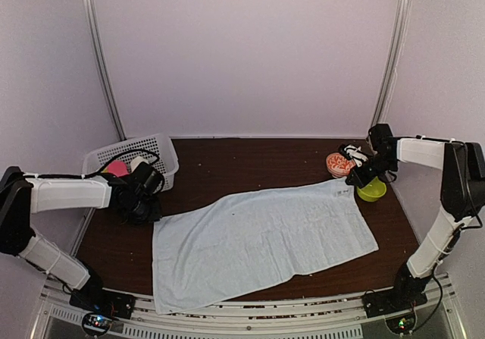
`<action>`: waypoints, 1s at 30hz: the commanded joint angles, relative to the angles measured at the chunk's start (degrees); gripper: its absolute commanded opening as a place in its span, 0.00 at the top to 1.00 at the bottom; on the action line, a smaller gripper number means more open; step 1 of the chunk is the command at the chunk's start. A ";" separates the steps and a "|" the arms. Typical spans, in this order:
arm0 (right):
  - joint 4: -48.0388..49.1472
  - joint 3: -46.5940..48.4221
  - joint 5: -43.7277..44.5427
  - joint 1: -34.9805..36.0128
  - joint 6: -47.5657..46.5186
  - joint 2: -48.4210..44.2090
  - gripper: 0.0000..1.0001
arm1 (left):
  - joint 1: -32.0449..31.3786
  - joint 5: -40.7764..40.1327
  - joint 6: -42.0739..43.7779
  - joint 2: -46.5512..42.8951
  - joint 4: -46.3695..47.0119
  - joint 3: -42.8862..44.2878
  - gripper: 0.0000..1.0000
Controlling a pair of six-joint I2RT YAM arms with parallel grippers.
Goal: Roll the towels
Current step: Pick up the towel from the center of the board.
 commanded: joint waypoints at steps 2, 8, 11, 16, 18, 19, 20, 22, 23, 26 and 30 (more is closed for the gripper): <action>0.60 1.23 -1.39 -0.02 1.40 1.15 0.96 | 2.00 0.79 7.50 2.95 10.58 -0.28 0.73; 0.70 1.41 -1.22 0.00 1.42 1.20 0.96 | 2.20 1.31 8.37 7.36 9.52 1.13 0.78; 0.87 1.20 -1.11 -0.04 1.33 1.22 0.96 | 2.25 0.39 7.76 7.62 8.82 0.62 0.79; 1.16 1.11 -1.53 -0.09 1.50 1.86 0.96 | 2.45 0.13 7.97 8.62 9.98 -0.29 0.77; 1.04 1.23 -1.59 -0.05 1.50 2.04 0.96 | 2.63 0.71 8.37 9.77 10.65 -0.37 0.77; 1.05 1.36 -1.56 -0.05 1.50 1.99 0.96 | 2.75 1.15 8.56 10.16 10.96 -0.41 0.77; 1.04 1.36 -1.47 -0.04 1.50 1.89 0.96 | 2.78 1.52 8.61 10.58 11.01 -0.38 0.77; 1.03 1.40 -1.22 -0.04 1.44 1.71 0.96 | 2.72 2.08 8.58 10.84 11.07 -0.42 0.78; 1.05 1.40 -1.16 -0.04 1.42 1.61 0.96 | 2.79 2.47 8.67 10.82 11.15 -0.65 0.79; 1.18 1.22 -1.11 -0.04 1.49 1.67 0.96 | 2.77 3.18 9.06 10.74 11.33 -1.28 0.87; 1.35 1.41 -0.96 0.02 1.63 1.93 0.96 | 2.76 2.15 9.70 9.58 10.35 -1.35 1.00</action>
